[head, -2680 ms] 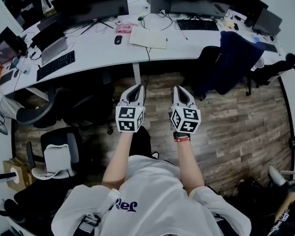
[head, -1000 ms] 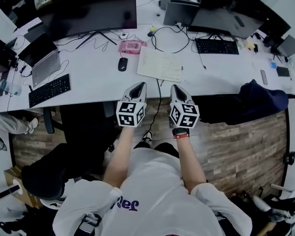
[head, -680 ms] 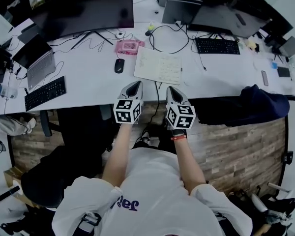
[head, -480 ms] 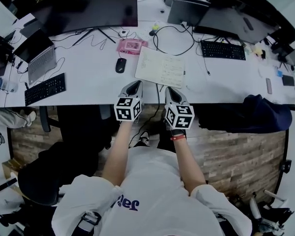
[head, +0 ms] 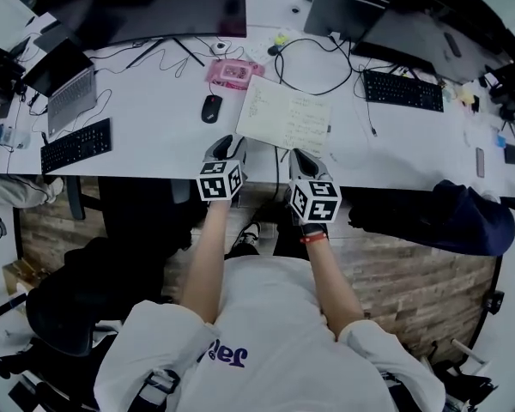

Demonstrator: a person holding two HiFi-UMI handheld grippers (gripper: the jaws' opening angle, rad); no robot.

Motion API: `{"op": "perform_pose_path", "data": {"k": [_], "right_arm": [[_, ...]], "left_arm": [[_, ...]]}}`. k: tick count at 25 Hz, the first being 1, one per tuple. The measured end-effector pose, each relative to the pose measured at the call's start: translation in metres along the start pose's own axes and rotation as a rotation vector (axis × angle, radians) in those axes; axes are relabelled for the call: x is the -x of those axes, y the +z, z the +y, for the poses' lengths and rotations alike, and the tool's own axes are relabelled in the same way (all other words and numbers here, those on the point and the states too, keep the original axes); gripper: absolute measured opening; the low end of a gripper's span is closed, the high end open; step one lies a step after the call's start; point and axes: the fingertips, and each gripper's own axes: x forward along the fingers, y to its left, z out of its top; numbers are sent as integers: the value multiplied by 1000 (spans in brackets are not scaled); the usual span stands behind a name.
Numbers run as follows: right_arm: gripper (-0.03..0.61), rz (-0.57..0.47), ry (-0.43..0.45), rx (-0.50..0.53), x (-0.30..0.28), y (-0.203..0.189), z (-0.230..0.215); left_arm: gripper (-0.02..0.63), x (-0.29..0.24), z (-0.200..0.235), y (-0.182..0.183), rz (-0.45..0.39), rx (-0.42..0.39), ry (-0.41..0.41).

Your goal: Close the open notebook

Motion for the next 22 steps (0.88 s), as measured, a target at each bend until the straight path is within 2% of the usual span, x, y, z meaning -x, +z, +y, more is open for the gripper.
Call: {"op": "perform_pose_path", "data": {"k": [9, 13, 19, 22], "right_arm": [[9, 38, 49, -21, -14, -12, -3], [9, 48, 76, -73, -18, -17, -4], [9, 50, 59, -82, -18, -17, -16], [9, 50, 50, -85, -17, -16, -19]], "left_arm": [[201, -32, 21, -14, 35, 136, 17], [204, -46, 30, -23, 51, 190, 32], [201, -60, 34, -31, 79, 204, 41], [164, -64, 36, -33, 89, 204, 46]]}}
